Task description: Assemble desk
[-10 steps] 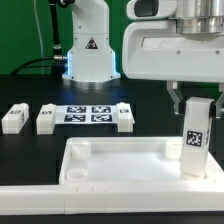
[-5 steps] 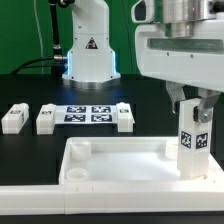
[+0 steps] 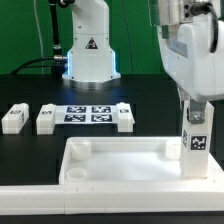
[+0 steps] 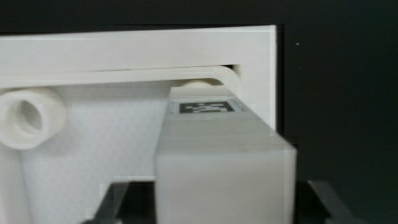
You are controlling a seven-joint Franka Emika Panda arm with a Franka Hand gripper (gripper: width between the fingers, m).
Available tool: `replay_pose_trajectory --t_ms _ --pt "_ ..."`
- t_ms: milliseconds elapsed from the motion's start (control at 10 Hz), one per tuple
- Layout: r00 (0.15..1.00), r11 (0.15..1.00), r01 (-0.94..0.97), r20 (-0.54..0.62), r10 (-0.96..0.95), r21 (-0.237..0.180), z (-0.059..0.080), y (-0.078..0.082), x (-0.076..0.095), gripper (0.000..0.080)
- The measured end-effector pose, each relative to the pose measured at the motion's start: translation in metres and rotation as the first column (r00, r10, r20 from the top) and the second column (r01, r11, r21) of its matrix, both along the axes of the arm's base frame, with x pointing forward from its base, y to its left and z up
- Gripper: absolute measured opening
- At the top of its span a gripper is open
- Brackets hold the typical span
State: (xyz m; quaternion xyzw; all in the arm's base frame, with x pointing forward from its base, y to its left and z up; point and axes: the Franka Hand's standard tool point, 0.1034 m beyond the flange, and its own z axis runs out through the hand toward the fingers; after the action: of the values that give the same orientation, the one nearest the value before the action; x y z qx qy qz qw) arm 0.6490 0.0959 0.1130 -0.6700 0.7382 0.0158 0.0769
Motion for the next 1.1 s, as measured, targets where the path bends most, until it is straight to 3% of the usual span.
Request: replay_pose_trajectory --t_ms 100,200,300,500,800,900,1100 --pt "1.0 1.0 -0.02 0.002 0.02 -0.002 -0.0001 0.0002 0.0 0.0351" --pt "0.997 0.997 -0.072 0.008 0.072 -0.008 -0.0002 0.0002 -0.0002 0.0533" --pt "0.975 0.974 -0.221 -0.008 0.221 -0.047 -0.0007 0.0009 -0.0018 0.0617" --pt "0.887 0.882 -0.459 0.0 0.461 -0.104 -0.0012 0.0083 0.0052 0.0642" --pt "0.785 0.779 -0.615 0.002 0.62 -0.123 -0.0013 0.0068 0.0054 0.0648" --pt "0.685 0.677 -0.722 -0.006 0.729 -0.14 -0.0016 0.0058 0.005 0.0649" --pt "0.376 0.362 -0.918 -0.06 0.925 -0.161 -0.0037 0.0058 0.0062 0.0649"
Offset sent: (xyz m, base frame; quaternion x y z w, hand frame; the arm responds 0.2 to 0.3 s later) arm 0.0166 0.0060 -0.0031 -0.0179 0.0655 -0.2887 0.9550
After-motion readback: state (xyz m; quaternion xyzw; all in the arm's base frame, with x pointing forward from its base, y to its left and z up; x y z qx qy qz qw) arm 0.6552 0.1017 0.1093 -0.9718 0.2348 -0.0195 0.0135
